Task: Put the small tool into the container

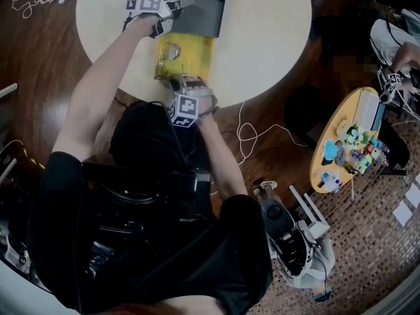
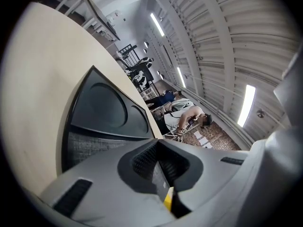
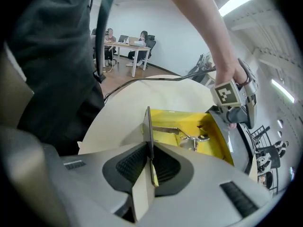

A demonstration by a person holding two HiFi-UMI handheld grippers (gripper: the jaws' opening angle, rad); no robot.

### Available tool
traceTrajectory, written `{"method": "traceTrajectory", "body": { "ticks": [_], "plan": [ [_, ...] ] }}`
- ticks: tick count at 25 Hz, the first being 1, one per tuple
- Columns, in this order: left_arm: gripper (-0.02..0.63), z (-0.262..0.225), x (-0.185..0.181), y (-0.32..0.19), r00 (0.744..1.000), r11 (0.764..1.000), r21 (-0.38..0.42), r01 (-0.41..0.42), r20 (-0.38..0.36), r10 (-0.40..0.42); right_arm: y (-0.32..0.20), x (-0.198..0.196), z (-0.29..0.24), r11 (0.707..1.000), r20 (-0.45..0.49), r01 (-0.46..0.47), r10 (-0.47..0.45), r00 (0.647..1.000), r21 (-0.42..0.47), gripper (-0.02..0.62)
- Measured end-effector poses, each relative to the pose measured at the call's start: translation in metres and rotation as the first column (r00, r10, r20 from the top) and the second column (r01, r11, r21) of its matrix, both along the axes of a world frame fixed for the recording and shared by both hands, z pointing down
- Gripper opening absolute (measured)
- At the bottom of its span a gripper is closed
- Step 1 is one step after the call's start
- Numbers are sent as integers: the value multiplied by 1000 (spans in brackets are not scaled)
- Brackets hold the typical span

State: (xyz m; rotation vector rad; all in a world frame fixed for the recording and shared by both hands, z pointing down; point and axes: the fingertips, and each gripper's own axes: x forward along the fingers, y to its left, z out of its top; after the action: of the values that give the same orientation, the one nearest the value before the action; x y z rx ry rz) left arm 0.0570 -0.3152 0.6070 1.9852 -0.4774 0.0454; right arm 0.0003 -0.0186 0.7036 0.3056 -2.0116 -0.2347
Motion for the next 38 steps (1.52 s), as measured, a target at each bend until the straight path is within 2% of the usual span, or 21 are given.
{"method": "traceTrajectory", "body": {
  "ticks": [6, 9, 17, 22, 38],
  "plan": [
    [-3, 0, 0, 0, 1000, 1000, 6, 4, 10, -4, -7, 2, -5, 1000, -47, -5, 6, 999, 16, 44],
    [-3, 1, -2, 0, 1000, 1000, 6, 6, 17, -6, -9, -1, -8, 1000, -47, -13, 13, 999, -3, 44],
    [-3, 0, -3, -1, 1000, 1000, 0, 13, 14, -13, -38, 3, 2, 998, -84, -39, 44, 995, 58, 47],
    [-3, 0, -4, -2, 1000, 1000, -3, 21, 11, -21, -51, -4, -11, 998, -61, -57, 57, 996, 6, 49],
    [-3, 4, -10, -1, 1000, 999, -16, 28, 10, -28, -43, -7, -11, 997, -101, -71, 70, 992, -15, 49]
  ]
}}
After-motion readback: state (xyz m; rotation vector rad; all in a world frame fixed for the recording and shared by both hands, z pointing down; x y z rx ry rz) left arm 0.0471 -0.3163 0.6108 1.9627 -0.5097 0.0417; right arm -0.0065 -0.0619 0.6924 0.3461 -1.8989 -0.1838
